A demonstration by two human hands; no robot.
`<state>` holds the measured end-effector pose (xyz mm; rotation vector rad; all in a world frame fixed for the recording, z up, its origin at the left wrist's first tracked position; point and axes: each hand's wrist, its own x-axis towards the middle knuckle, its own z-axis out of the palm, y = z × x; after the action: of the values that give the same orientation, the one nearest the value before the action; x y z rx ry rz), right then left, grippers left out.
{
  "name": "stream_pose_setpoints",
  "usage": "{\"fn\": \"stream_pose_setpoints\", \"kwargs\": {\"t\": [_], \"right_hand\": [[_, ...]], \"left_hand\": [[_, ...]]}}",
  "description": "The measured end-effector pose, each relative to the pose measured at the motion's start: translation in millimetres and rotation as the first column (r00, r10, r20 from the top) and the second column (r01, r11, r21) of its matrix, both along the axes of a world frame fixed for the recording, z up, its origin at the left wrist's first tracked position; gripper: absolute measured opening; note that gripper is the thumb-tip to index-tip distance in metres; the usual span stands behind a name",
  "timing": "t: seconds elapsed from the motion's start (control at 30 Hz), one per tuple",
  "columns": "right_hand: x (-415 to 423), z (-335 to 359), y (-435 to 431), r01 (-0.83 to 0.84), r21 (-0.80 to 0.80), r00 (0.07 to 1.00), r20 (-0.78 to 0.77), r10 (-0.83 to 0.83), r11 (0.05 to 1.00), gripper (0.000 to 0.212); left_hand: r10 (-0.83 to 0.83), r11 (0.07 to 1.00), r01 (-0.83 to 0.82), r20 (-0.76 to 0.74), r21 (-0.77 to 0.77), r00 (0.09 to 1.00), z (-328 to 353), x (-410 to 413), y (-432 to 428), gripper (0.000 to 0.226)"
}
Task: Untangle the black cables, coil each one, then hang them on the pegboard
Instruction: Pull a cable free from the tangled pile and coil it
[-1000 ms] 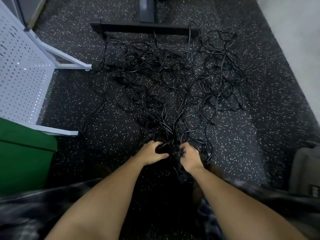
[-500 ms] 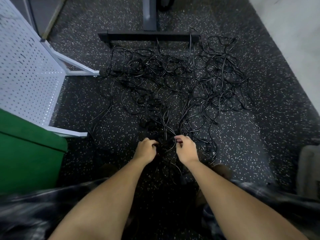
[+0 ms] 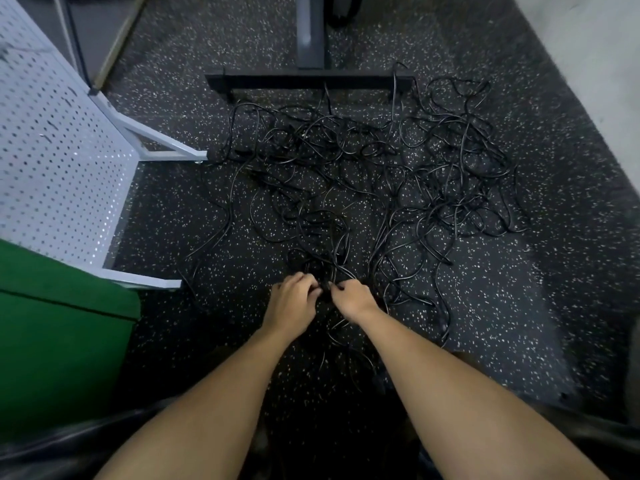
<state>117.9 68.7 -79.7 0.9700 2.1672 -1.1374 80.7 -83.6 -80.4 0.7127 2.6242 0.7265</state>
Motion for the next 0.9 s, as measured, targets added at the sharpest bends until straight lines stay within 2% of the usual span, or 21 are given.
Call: {"fn": "stream_pose_setpoints", "kwargs": {"t": [0.07, 0.17, 0.33, 0.5, 0.6, 0.83, 0.9], "right_hand": [[-9.1, 11.9, -1.5, 0.074, -0.098, 0.997, -0.001, -0.074, 0.992, 0.047], [-19.5, 29.9, 2.6, 0.204, -0.210, 0.978, 0.002, -0.208, 0.956, 0.038], [-30.1, 82.0, 13.2, 0.308, -0.378, 0.935, -0.047, -0.351, 0.873, 0.019], [-39.4, 155.3, 17.1, 0.207, -0.457, 0.926, -0.194, -0.324, 0.865, 0.013], [-48.3, 200.2, 23.8, 0.147, -0.421, 0.918, -0.280, -0.282, 0.895, 0.036], [-47.5, 313.1, 46.6, -0.072, -0.314, 0.914, -0.400, -0.064, 0.947, 0.035], [-47.4, 338.9, 53.3, -0.129, -0.312, 0.897, -0.441, -0.023, 0.941, 0.035]], "left_hand": [[0.005, 1.000, -0.005, 0.013, 0.018, 1.000, 13.8, -4.9, 1.7, 0.013], [0.013, 1.000, -0.014, 0.024, 0.021, 1.000, 36.5, -12.4, 2.1, 0.014], [0.019, 0.998, -0.030, 0.171, 0.061, 0.985, 88.9, -33.5, 7.3, 0.019], [0.013, 0.998, -0.023, 0.188, 0.052, 0.982, 158.2, -58.4, 11.4, 0.017], [0.068, 0.993, -0.080, 0.131, 0.089, 0.989, 199.0, -72.7, 12.5, 0.017], [-0.109, 0.972, 0.083, 0.110, 0.218, 0.988, 284.5, -95.2, 16.9, 0.061], [-0.149, 0.960, 0.136, 0.037, 0.243, 0.988, 306.1, -102.3, 18.2, 0.065]]}}
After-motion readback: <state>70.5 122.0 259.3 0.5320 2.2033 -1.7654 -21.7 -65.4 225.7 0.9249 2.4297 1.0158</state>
